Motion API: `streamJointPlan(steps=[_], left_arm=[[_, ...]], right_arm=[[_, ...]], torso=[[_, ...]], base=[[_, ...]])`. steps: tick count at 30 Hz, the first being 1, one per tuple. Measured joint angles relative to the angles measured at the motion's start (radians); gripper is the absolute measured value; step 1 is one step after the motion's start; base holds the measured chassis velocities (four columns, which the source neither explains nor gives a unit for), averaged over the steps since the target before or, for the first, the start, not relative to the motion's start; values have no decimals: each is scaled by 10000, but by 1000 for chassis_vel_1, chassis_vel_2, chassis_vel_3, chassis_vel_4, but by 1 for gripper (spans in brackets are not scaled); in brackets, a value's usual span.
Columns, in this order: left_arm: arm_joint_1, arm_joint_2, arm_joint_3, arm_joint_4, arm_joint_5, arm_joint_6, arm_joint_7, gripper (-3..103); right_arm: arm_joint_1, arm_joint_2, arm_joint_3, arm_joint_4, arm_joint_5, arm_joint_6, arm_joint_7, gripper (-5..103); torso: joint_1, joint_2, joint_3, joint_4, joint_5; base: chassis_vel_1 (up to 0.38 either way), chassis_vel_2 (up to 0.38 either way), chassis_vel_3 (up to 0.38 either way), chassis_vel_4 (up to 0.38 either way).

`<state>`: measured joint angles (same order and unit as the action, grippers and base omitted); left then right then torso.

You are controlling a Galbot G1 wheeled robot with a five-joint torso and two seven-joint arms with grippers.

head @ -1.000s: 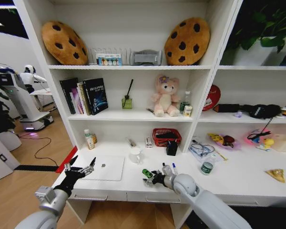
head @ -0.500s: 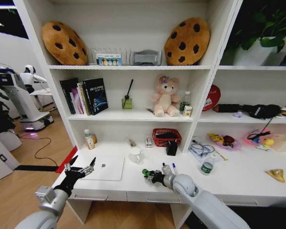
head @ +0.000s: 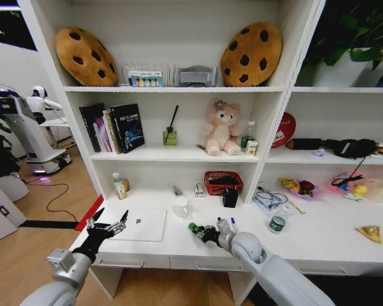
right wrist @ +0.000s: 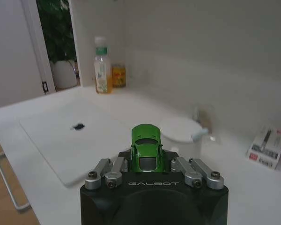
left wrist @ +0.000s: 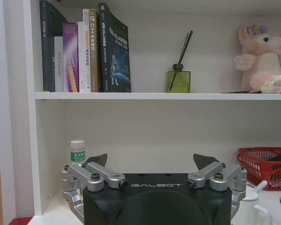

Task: Organize the objects on the table.

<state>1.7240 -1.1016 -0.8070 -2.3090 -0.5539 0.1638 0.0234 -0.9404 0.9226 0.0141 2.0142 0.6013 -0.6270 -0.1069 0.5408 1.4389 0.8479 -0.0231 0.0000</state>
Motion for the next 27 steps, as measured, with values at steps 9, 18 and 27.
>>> streamJointPlan(steps=[9, 18, 27], left_arm=[[0, 0, -2, 0, 0, 0, -2, 100], [-1, -1, -2, 0, 0, 1, 0, 100], [0, -1, -1, 0, 0, 1, -1, 100]], right_arm=[[2849, 24, 739, 3, 1319, -106, -17, 35], [5538, 1468, 1039, -2878, 1335, -144, -10, 35], [6893, 2675, 659, -5085, 847, -52, -47, 35]], torso=[[-3, 3, -2, 3, -3], [-5, 2, -2, 0, -1], [-5, 3, -2, 1, -3]], base=[[0, 0, 0, 0], [0, 0, 0, 0], [0, 0, 0, 0]])
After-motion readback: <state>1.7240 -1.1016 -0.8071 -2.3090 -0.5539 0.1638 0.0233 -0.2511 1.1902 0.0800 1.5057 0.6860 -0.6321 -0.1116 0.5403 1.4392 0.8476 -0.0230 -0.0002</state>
